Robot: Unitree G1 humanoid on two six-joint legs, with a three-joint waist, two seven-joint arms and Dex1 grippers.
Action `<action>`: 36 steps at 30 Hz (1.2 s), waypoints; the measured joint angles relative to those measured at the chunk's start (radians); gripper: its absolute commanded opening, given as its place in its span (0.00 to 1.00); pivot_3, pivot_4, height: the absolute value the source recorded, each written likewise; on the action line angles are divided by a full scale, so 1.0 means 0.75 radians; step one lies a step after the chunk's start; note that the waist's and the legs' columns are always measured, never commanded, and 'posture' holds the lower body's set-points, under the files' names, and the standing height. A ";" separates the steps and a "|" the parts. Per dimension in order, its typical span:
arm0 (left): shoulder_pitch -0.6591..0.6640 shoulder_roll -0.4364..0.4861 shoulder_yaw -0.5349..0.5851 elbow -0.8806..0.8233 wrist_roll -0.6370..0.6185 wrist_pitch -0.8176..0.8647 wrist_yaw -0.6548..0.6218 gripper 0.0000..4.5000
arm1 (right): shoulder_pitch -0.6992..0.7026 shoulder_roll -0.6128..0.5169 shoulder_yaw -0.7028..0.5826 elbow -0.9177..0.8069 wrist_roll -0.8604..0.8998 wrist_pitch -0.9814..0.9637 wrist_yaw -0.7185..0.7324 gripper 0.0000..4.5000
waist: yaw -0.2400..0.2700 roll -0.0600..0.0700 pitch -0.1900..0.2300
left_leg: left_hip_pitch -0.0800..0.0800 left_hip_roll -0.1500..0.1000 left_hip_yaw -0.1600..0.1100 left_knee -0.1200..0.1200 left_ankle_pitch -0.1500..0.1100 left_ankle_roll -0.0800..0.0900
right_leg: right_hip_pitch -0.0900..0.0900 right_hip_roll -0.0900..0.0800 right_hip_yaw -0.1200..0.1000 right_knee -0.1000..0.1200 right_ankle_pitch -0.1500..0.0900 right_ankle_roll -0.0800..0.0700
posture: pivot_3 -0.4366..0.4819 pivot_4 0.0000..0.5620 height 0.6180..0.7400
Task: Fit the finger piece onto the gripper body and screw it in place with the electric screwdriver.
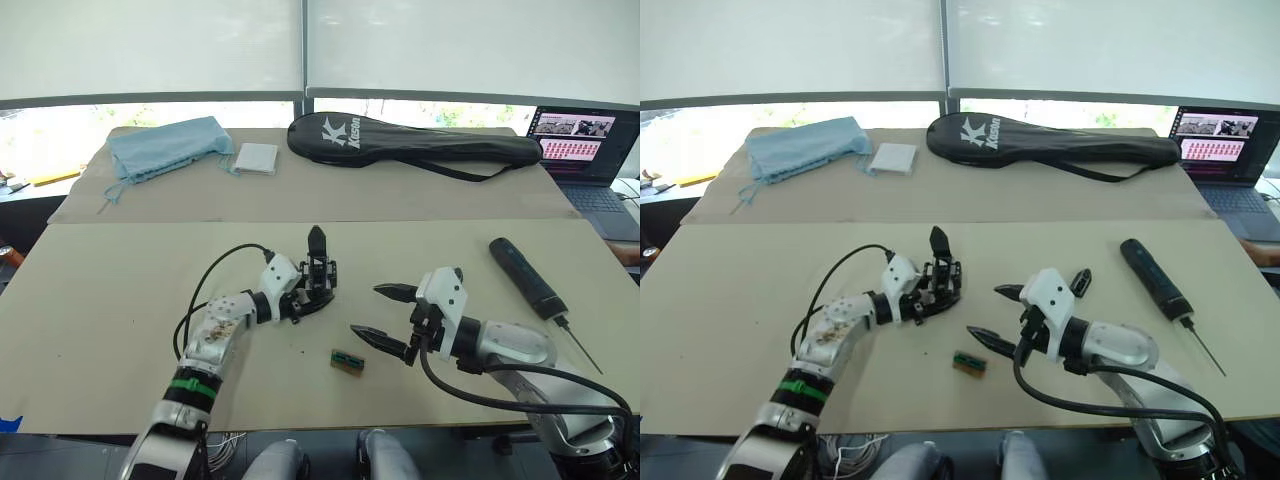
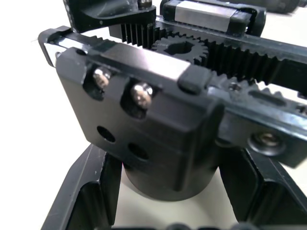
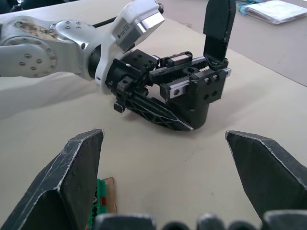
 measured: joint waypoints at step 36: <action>0.095 0.807 0.375 -0.843 -0.847 0.742 -0.435 0.98 | -0.806 -0.147 -0.346 0.721 0.338 1.376 -0.566 1.00 | -0.005 0.005 0.000 | 0.000 0.000 0.000 -0.002 -0.001 0.000 | 0.000 -0.003 -0.002 -0.001 0.001 -0.003 | 0.48 0.27 0.96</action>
